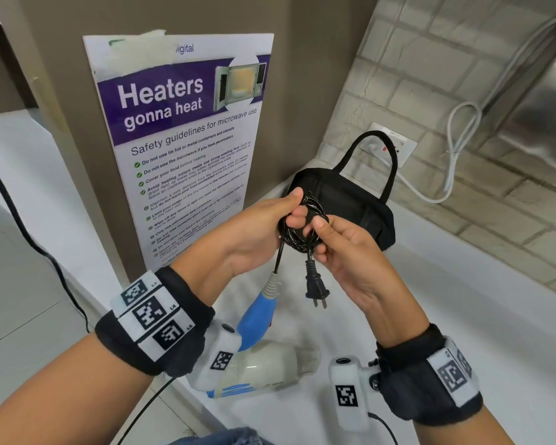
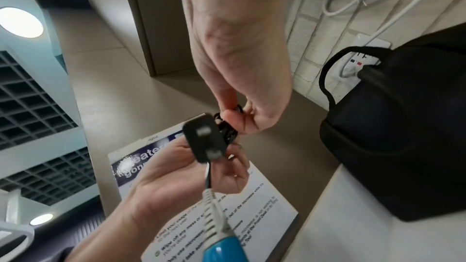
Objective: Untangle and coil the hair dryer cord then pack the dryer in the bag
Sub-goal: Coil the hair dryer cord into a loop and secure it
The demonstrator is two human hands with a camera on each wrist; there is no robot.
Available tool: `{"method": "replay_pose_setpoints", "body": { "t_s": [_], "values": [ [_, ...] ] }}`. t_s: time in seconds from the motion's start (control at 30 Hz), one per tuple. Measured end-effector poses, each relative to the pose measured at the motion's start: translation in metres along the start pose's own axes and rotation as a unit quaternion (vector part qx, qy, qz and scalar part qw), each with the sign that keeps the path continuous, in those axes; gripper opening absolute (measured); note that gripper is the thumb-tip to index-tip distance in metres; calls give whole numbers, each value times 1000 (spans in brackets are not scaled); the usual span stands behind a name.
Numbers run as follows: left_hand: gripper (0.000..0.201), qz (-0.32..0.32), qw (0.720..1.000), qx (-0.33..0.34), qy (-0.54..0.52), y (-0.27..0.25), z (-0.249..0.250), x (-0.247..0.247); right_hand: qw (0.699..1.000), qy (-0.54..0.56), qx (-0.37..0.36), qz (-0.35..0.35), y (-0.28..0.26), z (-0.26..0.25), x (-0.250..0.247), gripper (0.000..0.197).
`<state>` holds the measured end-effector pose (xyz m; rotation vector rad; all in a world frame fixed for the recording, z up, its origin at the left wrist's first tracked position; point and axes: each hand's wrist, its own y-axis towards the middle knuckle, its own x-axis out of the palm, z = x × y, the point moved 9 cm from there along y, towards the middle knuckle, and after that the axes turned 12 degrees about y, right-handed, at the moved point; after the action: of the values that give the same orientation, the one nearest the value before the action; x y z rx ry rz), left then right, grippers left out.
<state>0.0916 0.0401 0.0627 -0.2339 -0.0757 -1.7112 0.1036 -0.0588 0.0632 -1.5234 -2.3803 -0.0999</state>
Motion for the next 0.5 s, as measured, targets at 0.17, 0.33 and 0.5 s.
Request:
{"method": "replay_pose_setpoints", "body": {
  "t_s": [0.17,0.33,0.5],
  "values": [
    [40,-24,1000,-8,4,-1,-5,3,999,32,33,-21,0,5,-5,17],
    [31,-33,997,-8,63,-2,-10,-5,998,45,24,-26,-2,2,-14,20],
    [45,-78,969,-61,225,-21,-43,-14,999,20,31,5,-5,6,-33,14]
  ]
}}
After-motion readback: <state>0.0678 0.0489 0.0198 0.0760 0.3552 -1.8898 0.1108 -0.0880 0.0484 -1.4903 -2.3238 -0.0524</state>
